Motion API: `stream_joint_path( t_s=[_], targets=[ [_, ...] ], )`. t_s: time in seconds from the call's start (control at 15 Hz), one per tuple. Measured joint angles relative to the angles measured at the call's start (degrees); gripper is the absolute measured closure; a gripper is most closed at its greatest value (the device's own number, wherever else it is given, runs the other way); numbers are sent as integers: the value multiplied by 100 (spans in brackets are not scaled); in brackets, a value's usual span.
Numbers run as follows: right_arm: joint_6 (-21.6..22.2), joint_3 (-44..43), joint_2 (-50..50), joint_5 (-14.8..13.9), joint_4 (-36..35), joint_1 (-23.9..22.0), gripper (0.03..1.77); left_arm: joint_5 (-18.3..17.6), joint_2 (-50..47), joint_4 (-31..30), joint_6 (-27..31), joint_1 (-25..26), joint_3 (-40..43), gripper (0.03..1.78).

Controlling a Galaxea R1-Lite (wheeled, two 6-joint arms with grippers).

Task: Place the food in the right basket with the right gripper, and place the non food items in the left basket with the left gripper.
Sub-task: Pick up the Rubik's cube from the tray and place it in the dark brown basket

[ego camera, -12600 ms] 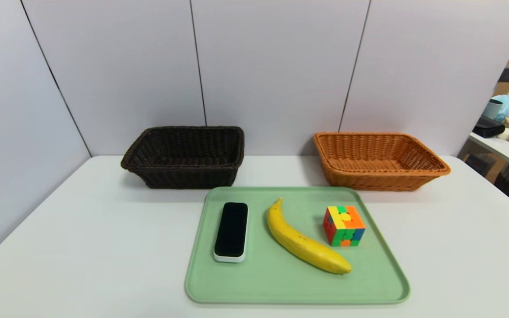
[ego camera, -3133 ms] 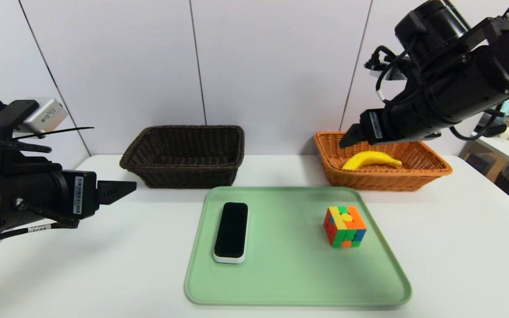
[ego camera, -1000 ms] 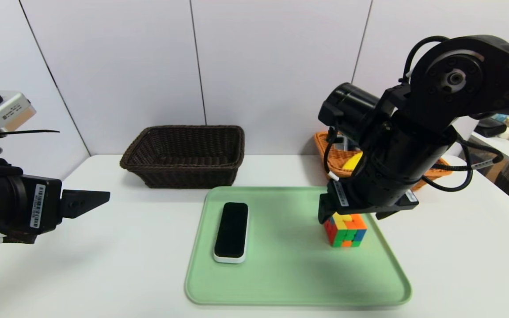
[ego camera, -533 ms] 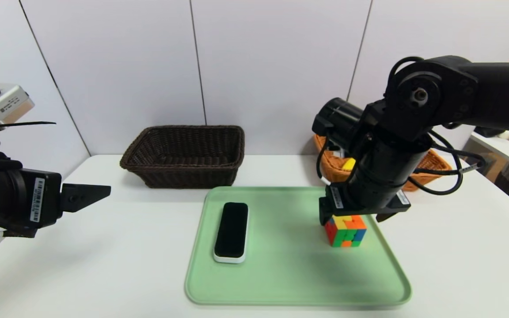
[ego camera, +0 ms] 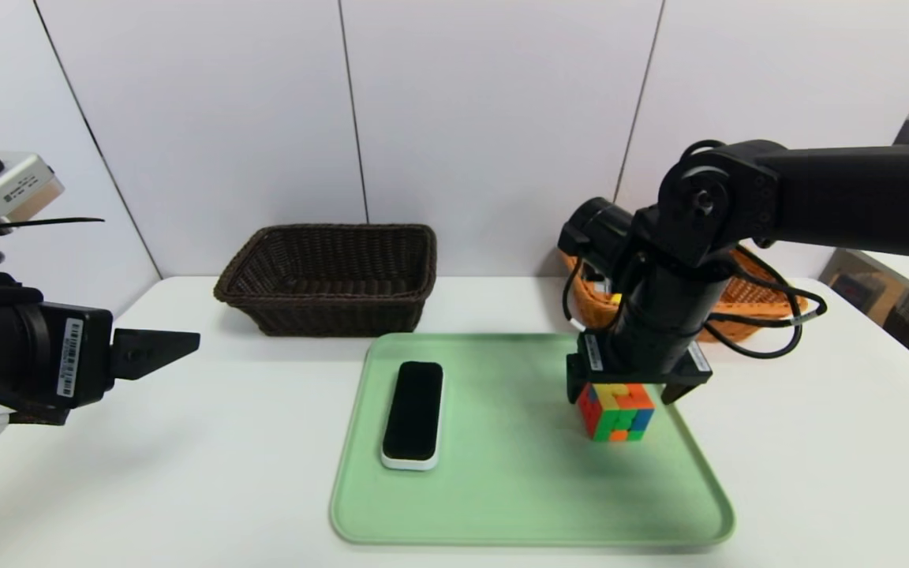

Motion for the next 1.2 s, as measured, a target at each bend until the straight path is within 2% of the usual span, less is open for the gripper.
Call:
stream_joint_path(
  t_s=[0.2,0.8,1.07,1.2],
  targets=[
    [-6,176,67,41,-260,-38,10,2,-10,0,2,4,-2,12],
    [-13,262,152,68,-290,-93,10,9,-62,9,-15,11,28,12],
    [-17,284,191,115,-351,-107,75,6,-99,20,-15,11,27,12],
    [-17,289,199,165,-351,-116,83,9,-123,41,-15,11,27,12]
  ],
)
